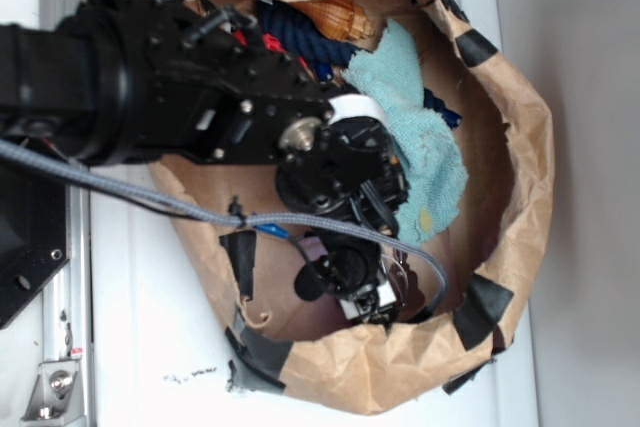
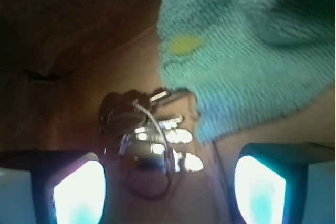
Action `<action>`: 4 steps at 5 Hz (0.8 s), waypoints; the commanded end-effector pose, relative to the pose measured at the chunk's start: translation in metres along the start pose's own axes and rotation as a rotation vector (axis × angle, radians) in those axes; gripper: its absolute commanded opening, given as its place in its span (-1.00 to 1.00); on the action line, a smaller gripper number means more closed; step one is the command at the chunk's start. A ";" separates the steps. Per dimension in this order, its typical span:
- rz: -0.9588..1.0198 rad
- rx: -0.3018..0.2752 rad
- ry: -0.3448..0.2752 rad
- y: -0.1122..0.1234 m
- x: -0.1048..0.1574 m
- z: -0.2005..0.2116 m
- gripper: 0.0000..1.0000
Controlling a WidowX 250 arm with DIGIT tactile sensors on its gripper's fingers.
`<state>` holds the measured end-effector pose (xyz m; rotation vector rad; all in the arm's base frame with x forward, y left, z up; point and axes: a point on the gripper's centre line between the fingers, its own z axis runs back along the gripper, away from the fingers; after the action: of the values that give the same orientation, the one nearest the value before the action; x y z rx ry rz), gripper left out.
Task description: Grab the silver keys.
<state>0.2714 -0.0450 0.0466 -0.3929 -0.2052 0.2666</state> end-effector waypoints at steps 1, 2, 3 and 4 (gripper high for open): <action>-0.100 -0.055 0.038 -0.013 0.014 -0.030 1.00; -0.130 -0.055 0.059 -0.014 0.006 -0.036 1.00; -0.099 -0.084 0.069 -0.014 0.002 -0.030 -1.00; -0.109 -0.097 0.071 -0.013 -0.008 -0.020 -1.00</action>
<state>0.2768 -0.0630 0.0290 -0.4835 -0.1736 0.1365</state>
